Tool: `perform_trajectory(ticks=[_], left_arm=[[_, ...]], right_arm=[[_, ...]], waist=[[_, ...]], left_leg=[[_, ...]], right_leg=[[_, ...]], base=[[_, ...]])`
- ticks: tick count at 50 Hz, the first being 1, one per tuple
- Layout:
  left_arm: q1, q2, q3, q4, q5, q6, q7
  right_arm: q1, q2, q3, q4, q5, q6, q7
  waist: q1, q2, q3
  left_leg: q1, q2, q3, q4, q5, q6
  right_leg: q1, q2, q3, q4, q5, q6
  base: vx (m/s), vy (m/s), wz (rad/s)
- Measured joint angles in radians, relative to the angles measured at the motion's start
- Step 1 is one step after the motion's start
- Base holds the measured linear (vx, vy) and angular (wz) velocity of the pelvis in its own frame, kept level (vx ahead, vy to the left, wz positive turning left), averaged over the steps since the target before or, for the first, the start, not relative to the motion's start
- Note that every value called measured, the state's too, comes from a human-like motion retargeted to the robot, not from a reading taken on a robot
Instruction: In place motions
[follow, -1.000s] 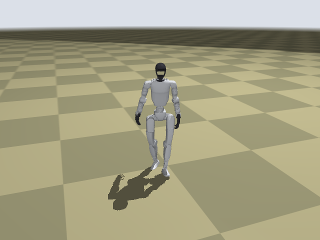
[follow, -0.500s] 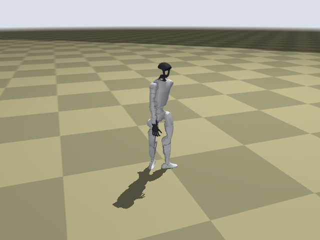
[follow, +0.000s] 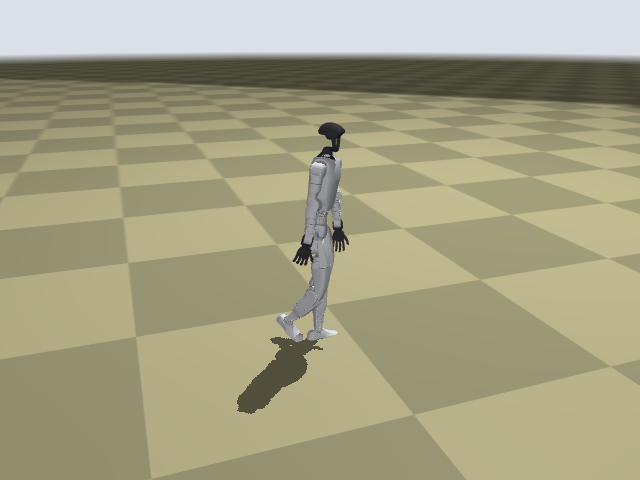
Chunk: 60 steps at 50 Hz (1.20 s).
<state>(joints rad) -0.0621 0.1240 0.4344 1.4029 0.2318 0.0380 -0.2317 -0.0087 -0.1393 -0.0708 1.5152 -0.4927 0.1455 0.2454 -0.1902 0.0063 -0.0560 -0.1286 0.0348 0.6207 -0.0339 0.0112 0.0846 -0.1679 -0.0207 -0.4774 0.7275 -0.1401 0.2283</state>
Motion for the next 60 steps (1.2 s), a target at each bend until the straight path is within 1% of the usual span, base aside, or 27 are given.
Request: perform_trajectory(ticks=[3,6,8,10,13,15,18,20,23,25,27,28,30,32,34,36,37,38,39,40,42,45,47,50,53,56,60], left_arm=[[-0.021,0.002,-0.055,-0.030,0.020,-0.012,-0.023],[-0.020,-0.006,-0.089,-0.041,0.049,-0.020,-0.021],[-0.009,-0.014,-0.108,-0.028,0.061,-0.024,-0.007],[0.006,-0.020,-0.117,0.002,0.071,-0.021,0.007],[0.031,-0.009,-0.104,0.076,0.103,-0.011,0.031],[0.054,-0.007,-0.097,0.128,0.138,-0.007,0.075],[0.102,-0.009,-0.076,0.186,0.123,-0.014,0.179],[0.126,0.000,-0.064,0.221,0.103,-0.024,0.204],[0.158,0.001,-0.029,0.254,0.130,0.002,0.209],[0.174,0.001,-0.019,0.251,0.139,0.005,0.209],[0.188,-0.008,0.001,0.237,0.121,-0.001,0.208],[0.193,-0.015,0.015,0.231,0.108,-0.004,0.208],[0.194,-0.031,0.045,0.224,0.077,-0.012,0.207],[0.185,-0.046,0.052,0.222,0.046,-0.018,0.216],[0.173,-0.059,0.055,0.218,0.023,-0.024,0.230],[0.162,-0.071,0.053,0.209,0.008,-0.033,0.242],[0.158,-0.076,0.049,0.201,0.002,-0.038,0.248],[0.156,-0.080,0.042,0.190,-0.004,-0.043,0.252],[0.153,-0.081,0.035,0.180,-0.009,-0.047,0.258],[0.150,-0.082,0.029,0.170,-0.013,-0.051,0.264],[0.145,-0.067,0.021,0.156,-0.006,-0.055,0.273],[0.156,-0.025,0.034,0.137,0.029,-0.051,0.266],[0.177,0.010,0.043,0.131,0.054,-0.041,0.251],[0.216,0.054,0.058,0.138,0.087,-0.018,0.233],[0.260,0.079,0.082,0.154,0.109,0.012,0.216],[0.294,0.083,0.097,0.158,0.108,0.036,0.199],[0.305,0.070,0.109,0.151,0.099,0.042,0.209]], right_arm=[[0.033,0.015,-0.019,0.019,0.062,0.001,0.020],[0.057,0.026,-0.018,0.030,0.074,0.002,0.021],[0.071,0.027,-0.009,0.031,0.053,0.002,0.020],[0.081,0.027,0.004,0.025,0.013,0.000,0.022],[0.087,0.027,0.038,-0.008,-0.047,-0.002,0.024],[0.089,0.034,0.034,-0.041,-0.084,-0.002,0.017],[0.075,0.037,0.038,-0.086,-0.136,-0.020,-0.035],[0.066,0.037,0.043,-0.106,-0.149,-0.036,-0.068],[0.060,0.035,0.031,-0.124,-0.109,-0.049,-0.109],[0.054,0.037,0.015,-0.127,-0.063,-0.049,-0.113],[0.049,0.040,0.006,-0.128,-0.026,-0.047,-0.102],[0.050,0.042,0.004,-0.129,-0.013,-0.049,-0.096],[0.049,0.044,0.007,-0.128,0.013,-0.059,-0.085],[0.053,0.045,0.005,-0.128,0.031,-0.072,-0.081],[0.054,0.046,0.003,-0.125,0.040,-0.080,-0.079],[0.050,0.047,0.002,-0.124,0.038,-0.080,-0.079],[0.047,0.048,0.002,-0.127,0.035,-0.079,-0.079],[0.042,0.048,0.003,-0.131,0.029,-0.080,-0.079],[0.035,0.048,0.009,-0.137,0.026,-0.082,-0.080],[0.027,0.048,0.016,-0.144,0.023,-0.084,-0.080],[0.009,0.050,0.032,-0.166,0.024,-0.092,-0.080],[-0.017,0.059,0.077,-0.192,0.048,-0.116,-0.083],[-0.032,0.062,0.107,-0.195,0.075,-0.134,-0.075],[-0.050,0.048,0.127,-0.181,0.106,-0.141,-0.053],[-0.066,0.024,0.116,-0.142,0.110,-0.122,-0.059],[-0.081,-0.002,0.079,-0.086,0.132,-0.095,-0.105],[-0.100,-0.045,0.010,-0.007,0.222,-0.064,-0.160]], waist=[[-0.054,0.012,0.018],[-0.078,-0.010,0.034],[-0.083,-0.029,0.045],[-0.077,-0.045,0.060],[-0.005,-0.075,0.042],[-0.054,-0.075,0.038],[-0.027,-0.091,0.039],[-0.018,-0.097,0.030],[-0.021,-0.112,-0.002],[-0.099,-0.124,-0.015],[-0.134,-0.128,-0.025],[-0.126,-0.130,-0.028],[-0.002,-0.144,-0.023],[0.043,-0.152,-0.017],[0.067,-0.146,-0.010],[0.094,-0.137,-0.003],[0.105,-0.133,0.001],[0.107,-0.130,0.005],[0.097,-0.126,0.011],[0.082,-0.122,0.018],[0.011,-0.088,0.028],[-0.085,-0.062,0.018],[-0.135,-0.052,0.019],[-0.165,-0.024,0.016],[-0.140,-0.003,-0.006],[-0.100,0.012,-0.019],[-0.028,0.028,-0.026]], left_leg=[[-0.014,0.001,-0.101,0.012,0.008,0.001],[0.003,-0.032,-0.167,0.014,0.006,0.002],[0.028,-0.060,-0.202,0.017,0.000,0.004],[0.067,-0.081,-0.225,0.018,-0.012,0.005],[0.093,-0.100,-0.186,0.025,-0.033,-0.003],[0.088,-0.108,-0.271,0.051,-0.037,-0.002],[0.099,-0.108,-0.269,0.094,-0.067,-0.003],[0.093,-0.107,-0.258,0.127,-0.087,-0.003],[0.063,-0.114,-0.265,0.205,-0.109,-0.004],[0.040,-0.111,-0.377,0.280,-0.125,-0.031],[0.033,-0.124,-0.458,0.315,-0.131,-0.023],[0.033,-0.138,-0.483,0.319,-0.125,-0.004],[0.008,-0.182,-0.458,0.331,-0.105,0.058],[-0.017,-0.213,-0.574,0.347,-0.092,0.045],[-0.015,-0.240,-0.714,0.325,-0.081,0.017],[-0.009,-0.248,-0.826,0.293,-0.057,-0.033],[-0.007,-0.242,-0.849,0.282,-0.048,-0.059],[-0.005,-0.229,-0.828,0.276,-0.054,-0.076],[0.003,-0.217,-0.786,0.262,-0.064,-0.062],[0.012,-0.205,-0.734,0.244,-0.078,-0.032],[0.034,-0.166,-0.675,0.196,-0.092,-0.018],[0.013,-0.111,-0.531,0.181,-0.114,-0.027],[0.007,-0.075,-0.416,0.180,-0.135,-0.029],[0.019,-0.023,-0.229,0.160,-0.164,-0.036],[0.045,0.018,-0.011,0.123,-0.184,-0.061],[0.076,0.033,0.158,0.082,-0.194,-0.085],[0.139,0.002,0.357,0.002,-0.205,-0.113]], right_leg=[[-0.064,0.036,0.055,-0.109,-0.046,-0.065],[-0.097,0.077,0.184,-0.286,-0.100,-0.110],[-0.087,0.077,0.220,-0.417,-0.120,-0.140],[-0.055,0.056,0.168,-0.525,-0.048,-0.243],[0.021,0.004,0.075,-0.565,-0.072,-0.210],[0.059,0.000,0.000,-0.591,-0.085,-0.205],[0.066,-0.002,0.017,-0.578,-0.094,-0.208],[0.068,-0.002,0.042,-0.579,-0.101,-0.201],[0.066,-0.027,0.044,-0.583,-0.102,-0.192],[0.081,-0.073,-0.032,-0.581,-0.111,-0.176],[0.085,-0.095,-0.053,-0.575,-0.112,-0.164],[0.083,-0.096,-0.035,-0.572,-0.108,-0.161],[0.059,-0.076,0.113,-0.563,-0.085,-0.165],[0.051,-0.075,0.185,-0.557,-0.067,-0.163],[0.039,-0.062,0.238,-0.547,-0.049,-0.164],[0.019,-0.042,0.298,-0.532,-0.028,-0.168],[0.006,-0.030,0.332,-0.524,-0.017,-0.171],[-0.008,-0.021,0.364,-0.515,-0.005,-0.175],[-0.020,-0.010,0.394,-0.510,0.012,-0.180],[-0.032,0.003,0.422,-0.505,0.030,-0.187],[-0.065,0.044,0.450,-0.501,0.065,-0.206],[-0.132,0.098,0.526,-0.511,0.113,-0.234],[-0.164,0.112,0.520,-0.528,0.110,-0.256],[-0.207,0.086,0.352,-0.542,0.053,-0.309],[-0.223,0.034,0.095,-0.533,-0.044,-0.355],[-0.193,-0.038,-0.214,-0.517,-0.124,-0.353],[-0.124,-0.078,-0.527,-0.481,-0.195,-0.329]], base=[[-0.09,-0.33,1.71],[-0.06,-0.26,1.29],[0.03,-0.15,1.10],[0.05,-0.08,0.62],[0.03,-0.06,-0.19],[-0.02,-0.08,1.41],[-0.04,-0.06,0.32],[-0.03,-0.02,-0.18],[0.00,0.01,0.18],[-0.02,0.03,1.45],[0.00,0.02,0.57],[0.02,0.04,-1.39],[0.02,0.05,-3.14],[0.01,0.06,-2.41],[-0.05,0.08,-1.85],[-0.11,0.08,-2.21],[-0.19,0.08,-2.47],[-0.27,0.10,-2.38],[-0.34,0.11,-2.30],[-0.40,0.13,-2.08],[-0.47,0.18,-1.86],[-0.54,0.25,-2.61],[-0.51,0.25,-3.08],[-0.52,0.39,-3.45],[-0.47,0.43,-3.95],[-0.57,0.51,-3.84],[-0.57,0.53,-3.61]])
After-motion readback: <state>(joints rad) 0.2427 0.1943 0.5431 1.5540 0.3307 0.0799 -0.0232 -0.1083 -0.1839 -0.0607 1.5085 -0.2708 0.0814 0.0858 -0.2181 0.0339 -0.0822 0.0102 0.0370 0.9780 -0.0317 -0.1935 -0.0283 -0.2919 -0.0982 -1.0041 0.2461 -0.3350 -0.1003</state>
